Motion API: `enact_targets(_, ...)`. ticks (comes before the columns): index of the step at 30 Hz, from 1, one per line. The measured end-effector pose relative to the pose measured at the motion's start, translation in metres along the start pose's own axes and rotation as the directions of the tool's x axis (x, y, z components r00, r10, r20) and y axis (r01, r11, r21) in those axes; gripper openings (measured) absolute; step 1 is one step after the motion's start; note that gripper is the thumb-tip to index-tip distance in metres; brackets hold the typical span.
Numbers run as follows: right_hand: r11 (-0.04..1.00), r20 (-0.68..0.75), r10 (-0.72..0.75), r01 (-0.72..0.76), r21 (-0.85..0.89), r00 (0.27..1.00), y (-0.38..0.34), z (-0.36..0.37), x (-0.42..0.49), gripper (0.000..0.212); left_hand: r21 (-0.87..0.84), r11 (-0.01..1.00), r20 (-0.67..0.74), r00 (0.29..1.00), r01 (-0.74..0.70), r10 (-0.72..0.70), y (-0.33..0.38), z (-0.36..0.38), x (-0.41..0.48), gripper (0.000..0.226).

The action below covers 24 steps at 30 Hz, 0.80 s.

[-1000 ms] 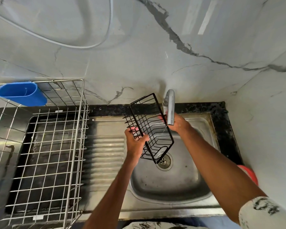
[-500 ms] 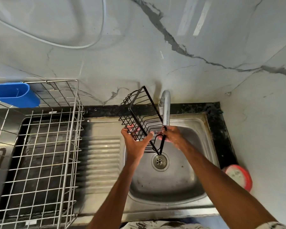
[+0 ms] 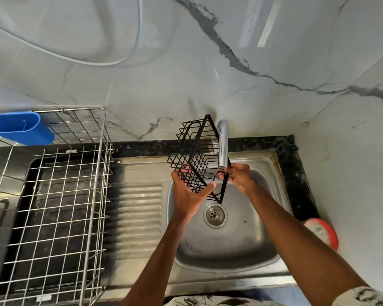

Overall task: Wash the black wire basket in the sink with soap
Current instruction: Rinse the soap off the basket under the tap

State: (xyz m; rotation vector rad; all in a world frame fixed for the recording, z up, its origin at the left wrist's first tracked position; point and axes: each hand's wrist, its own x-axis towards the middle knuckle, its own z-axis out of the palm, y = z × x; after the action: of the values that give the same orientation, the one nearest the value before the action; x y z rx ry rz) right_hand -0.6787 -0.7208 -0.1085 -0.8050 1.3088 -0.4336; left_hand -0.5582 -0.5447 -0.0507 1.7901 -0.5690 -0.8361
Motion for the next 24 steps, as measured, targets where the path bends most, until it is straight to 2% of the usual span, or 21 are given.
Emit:
enact_targets(4,1.0,-0.001,-0.016,0.016,-0.019,1.0,0.0,-0.01,0.003,0.007,-0.03,0.999,-0.003,1.0,0.023,-0.023,-0.005,0.003,-0.002,0.103)
enact_targets(8,0.998,-0.016,-0.015,0.014,-0.061,1.0,-0.002,-0.02,0.0,0.021,-0.036,0.998,0.04,0.998,0.055,-0.054,-0.01,0.006,-0.005,0.112)
enact_targets(10,0.998,-0.036,-0.014,0.012,-0.056,0.999,-0.003,-0.018,0.0,0.025,-0.031,0.998,0.054,0.997,0.053,-0.052,-0.008,0.007,-0.004,0.108)
enact_targets(11,0.996,-0.063,-0.038,0.033,-0.085,0.997,-0.004,-0.014,-0.001,0.027,-0.02,0.999,0.05,0.998,0.05,-0.049,-0.007,0.007,-0.003,0.105)
enact_targets(12,0.978,-0.113,-0.091,0.067,-0.199,0.989,-0.006,-0.007,-0.005,0.032,-0.01,0.999,0.042,0.998,0.042,-0.041,-0.006,0.006,-0.003,0.102)
enact_targets(13,0.92,-0.172,-0.195,0.119,-0.372,0.966,-0.007,0.0,-0.009,0.038,0.005,0.999,0.027,0.999,0.031,-0.032,-0.004,0.005,-0.002,0.101)
enact_targets(14,0.818,-0.201,-0.345,0.189,-0.543,0.917,-0.007,0.007,-0.015,0.044,0.028,0.999,0.014,1.0,0.019,-0.02,-0.003,0.003,-0.001,0.1)
enact_targets(15,0.705,-0.171,-0.515,0.302,-0.642,0.84,-0.005,0.012,-0.023,0.048,0.056,0.998,0.003,1.0,0.008,-0.008,-0.002,0.001,-0.001,0.097)
enact_targets(17,0.467,-0.025,-0.752,0.505,-0.726,0.658,0.003,0.016,-0.034,0.046,0.111,0.994,-0.013,1.0,-0.008,0.009,-0.004,-0.003,0.001,0.088)
enact_targets(18,0.355,0.082,-0.786,0.555,-0.752,0.613,0.007,0.014,-0.036,0.041,0.131,0.991,-0.018,1.0,-0.016,0.018,-0.006,-0.006,0.003,0.085)
enact_targets(19,0.285,0.2,-0.747,0.577,-0.766,0.634,0.01,0.011,-0.035,0.037,0.144,0.989,-0.021,0.999,-0.023,0.026,-0.007,-0.009,0.005,0.084)
enact_targets(21,0.181,0.444,-0.534,0.61,-0.772,0.719,0.013,0.005,-0.037,0.036,0.168,0.985,-0.025,0.999,-0.044,0.049,-0.01,-0.014,0.008,0.084)
enact_targets(22,0.119,0.54,-0.429,0.637,-0.762,0.725,0.012,0.002,-0.036,0.038,0.184,0.981,-0.021,0.997,-0.062,0.068,-0.011,-0.016,0.01,0.084)
enact_targets(24,-0.042,0.629,-0.252,0.641,-0.767,0.736,0.01,-0.001,-0.033,0.047,0.194,0.975,-0.019,0.994,-0.104,0.11,-0.007,-0.017,0.011,0.086)
